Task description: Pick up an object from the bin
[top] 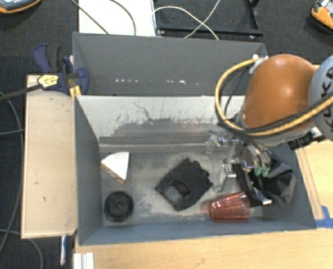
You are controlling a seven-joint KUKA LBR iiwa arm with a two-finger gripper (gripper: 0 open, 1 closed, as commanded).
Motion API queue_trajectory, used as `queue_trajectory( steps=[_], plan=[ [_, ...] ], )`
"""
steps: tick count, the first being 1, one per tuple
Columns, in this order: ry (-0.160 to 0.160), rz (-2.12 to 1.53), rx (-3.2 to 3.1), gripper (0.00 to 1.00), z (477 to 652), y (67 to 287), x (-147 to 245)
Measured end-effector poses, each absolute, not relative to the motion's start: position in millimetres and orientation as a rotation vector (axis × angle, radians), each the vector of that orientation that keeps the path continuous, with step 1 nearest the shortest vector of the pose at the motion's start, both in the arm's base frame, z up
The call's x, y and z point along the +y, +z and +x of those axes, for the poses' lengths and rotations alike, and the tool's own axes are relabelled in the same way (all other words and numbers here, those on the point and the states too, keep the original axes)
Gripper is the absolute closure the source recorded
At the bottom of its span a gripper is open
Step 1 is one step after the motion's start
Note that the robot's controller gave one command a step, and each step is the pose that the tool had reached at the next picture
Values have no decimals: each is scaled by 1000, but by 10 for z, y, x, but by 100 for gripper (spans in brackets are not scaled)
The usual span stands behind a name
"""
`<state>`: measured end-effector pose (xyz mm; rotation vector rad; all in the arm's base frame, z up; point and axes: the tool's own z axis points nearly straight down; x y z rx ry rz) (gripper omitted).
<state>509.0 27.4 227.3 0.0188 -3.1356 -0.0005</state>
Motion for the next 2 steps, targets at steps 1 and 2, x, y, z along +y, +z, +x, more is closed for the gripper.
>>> queue_trajectory(
  steps=[1,2],
  plan=[
    [-1,16,-3145,0,5106,2318,272],
    [-1,80,-3143,0,5513,1035,467]
  ],
)
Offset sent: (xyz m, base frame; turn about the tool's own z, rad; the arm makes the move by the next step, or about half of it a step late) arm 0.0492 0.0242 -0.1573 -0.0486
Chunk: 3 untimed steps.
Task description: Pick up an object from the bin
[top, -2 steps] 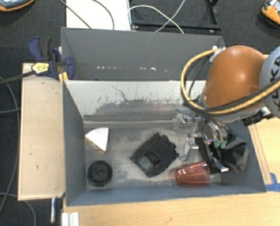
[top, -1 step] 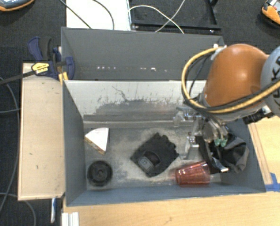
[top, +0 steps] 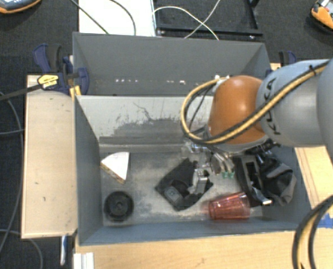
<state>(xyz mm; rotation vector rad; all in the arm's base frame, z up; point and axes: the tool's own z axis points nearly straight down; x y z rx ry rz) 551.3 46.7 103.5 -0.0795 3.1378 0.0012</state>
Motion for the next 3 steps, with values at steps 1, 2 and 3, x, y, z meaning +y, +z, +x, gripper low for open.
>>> queue_trajectory(
  steps=[1,2,3],
  plan=[
    [3,-94,3136,0,5629,709,560],
    [2,-524,3089,0,5742,712,769],
    [4,-94,3134,0,5638,721,560]
  ],
)
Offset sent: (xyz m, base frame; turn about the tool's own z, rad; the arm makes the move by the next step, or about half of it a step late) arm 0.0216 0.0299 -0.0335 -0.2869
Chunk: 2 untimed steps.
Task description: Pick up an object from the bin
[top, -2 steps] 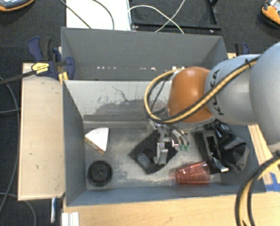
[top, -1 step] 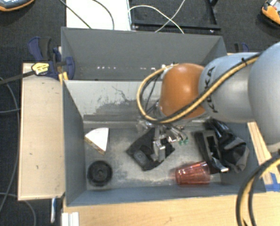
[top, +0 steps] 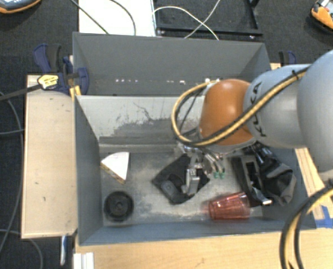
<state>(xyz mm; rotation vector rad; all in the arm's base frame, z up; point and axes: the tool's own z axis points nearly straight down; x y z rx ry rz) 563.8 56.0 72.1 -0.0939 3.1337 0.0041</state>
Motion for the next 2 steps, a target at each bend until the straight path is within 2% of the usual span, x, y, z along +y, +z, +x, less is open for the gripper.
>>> queue_trajectory(
  steps=[1,2],
  plan=[
    [2,-521,3084,100,5764,744,767],
    [2,-520,3084,100,5764,744,767]
  ],
)
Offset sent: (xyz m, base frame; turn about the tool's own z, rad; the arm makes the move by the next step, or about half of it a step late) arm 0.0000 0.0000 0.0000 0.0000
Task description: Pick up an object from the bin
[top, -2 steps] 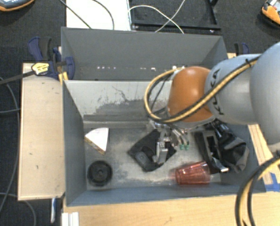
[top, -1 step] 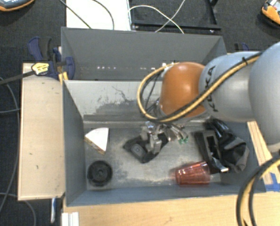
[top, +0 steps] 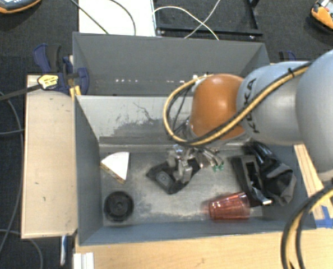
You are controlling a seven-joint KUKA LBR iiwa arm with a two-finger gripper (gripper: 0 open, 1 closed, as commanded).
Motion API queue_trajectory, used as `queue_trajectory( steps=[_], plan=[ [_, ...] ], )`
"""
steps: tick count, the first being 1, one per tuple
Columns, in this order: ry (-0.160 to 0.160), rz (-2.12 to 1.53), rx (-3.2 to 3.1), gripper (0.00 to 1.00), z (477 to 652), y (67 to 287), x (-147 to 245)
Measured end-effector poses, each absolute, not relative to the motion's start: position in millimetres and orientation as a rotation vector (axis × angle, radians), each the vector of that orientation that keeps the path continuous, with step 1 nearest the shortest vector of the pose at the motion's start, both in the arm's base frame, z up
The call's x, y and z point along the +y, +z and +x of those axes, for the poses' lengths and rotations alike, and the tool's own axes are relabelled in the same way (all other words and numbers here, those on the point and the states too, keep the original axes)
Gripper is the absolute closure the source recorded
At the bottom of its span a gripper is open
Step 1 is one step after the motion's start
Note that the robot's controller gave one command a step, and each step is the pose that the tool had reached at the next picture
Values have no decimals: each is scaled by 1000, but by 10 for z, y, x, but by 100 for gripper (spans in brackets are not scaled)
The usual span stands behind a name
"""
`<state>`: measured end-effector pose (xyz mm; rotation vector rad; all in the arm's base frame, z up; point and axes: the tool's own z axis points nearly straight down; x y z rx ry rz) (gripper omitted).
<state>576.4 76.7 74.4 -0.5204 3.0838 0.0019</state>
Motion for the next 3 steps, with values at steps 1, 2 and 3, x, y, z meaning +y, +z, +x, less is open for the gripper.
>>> queue_trajectory(
  steps=[1,2,3],
  plan=[
    [2,-519,3083,100,5765,751,767],
    [3,-518,3084,100,5757,792,766],
    [3,-518,3089,100,5744,956,765]
  ],
)
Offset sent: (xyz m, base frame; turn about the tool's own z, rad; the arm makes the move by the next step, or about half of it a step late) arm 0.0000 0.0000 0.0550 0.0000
